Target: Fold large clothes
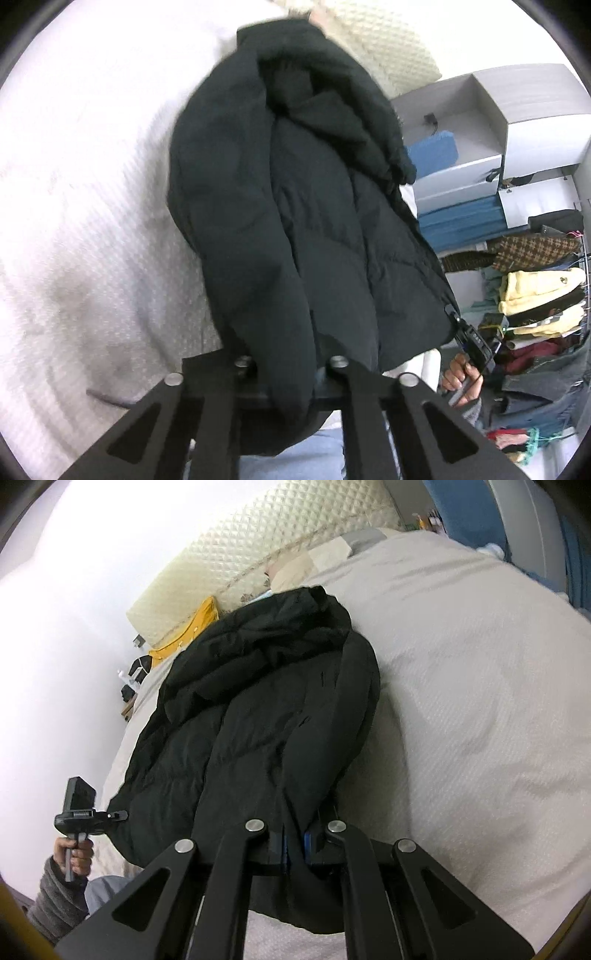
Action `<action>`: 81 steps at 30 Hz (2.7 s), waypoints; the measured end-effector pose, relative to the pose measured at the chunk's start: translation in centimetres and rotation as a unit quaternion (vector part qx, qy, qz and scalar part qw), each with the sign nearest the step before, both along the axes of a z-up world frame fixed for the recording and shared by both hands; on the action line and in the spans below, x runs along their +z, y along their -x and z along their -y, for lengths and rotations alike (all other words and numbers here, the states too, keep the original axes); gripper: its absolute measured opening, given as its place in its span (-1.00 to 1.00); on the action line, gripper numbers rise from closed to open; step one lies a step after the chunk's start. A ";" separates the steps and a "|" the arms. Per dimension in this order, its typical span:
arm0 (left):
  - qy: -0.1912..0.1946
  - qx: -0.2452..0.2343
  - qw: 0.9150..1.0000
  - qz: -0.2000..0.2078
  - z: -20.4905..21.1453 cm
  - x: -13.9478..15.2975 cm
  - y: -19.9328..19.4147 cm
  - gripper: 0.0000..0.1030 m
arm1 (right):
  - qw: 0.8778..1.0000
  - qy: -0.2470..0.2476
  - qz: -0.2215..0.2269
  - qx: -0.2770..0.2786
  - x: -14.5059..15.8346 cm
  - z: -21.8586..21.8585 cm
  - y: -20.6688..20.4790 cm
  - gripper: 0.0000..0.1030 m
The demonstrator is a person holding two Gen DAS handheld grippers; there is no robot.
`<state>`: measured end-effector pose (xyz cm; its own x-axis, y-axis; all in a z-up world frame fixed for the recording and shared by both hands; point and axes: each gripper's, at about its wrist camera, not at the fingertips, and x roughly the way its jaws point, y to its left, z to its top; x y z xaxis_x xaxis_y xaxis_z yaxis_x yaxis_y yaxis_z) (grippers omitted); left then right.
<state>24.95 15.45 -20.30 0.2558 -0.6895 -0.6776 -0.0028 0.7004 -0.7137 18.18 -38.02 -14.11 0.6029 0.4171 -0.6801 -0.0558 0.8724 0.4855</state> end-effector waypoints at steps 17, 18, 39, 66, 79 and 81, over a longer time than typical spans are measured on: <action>0.037 0.054 0.993 0.095 -7.1 11.5 11.3 -0.93 | 0.996 -0.062 0.068 -0.009 8.5 2.9 9.5 -0.92; 0.040 0.057 0.993 0.095 -6.9 12.0 11.8 -0.93 | 0.996 -0.060 0.072 -0.006 9.2 2.9 10.3 -0.92; 0.041 0.048 0.985 0.161 -8.7 23.5 17.1 -0.91 | 0.993 -0.056 0.105 0.010 20.4 4.8 16.8 -0.91; -0.151 0.131 0.980 -0.004 0.1 12.4 -11.2 -0.88 | 0.982 -0.049 -0.053 -0.174 9.9 10.9 -10.3 -1.00; -0.143 0.136 0.977 -0.080 0.6 3.0 -13.2 -0.87 | 0.981 -0.029 -0.128 -0.145 -3.0 8.6 -12.9 -1.00; -0.132 0.129 0.979 -0.084 0.4 3.5 -12.5 -0.86 | 0.980 -0.037 -0.125 -0.147 -2.7 9.0 -12.5 -1.00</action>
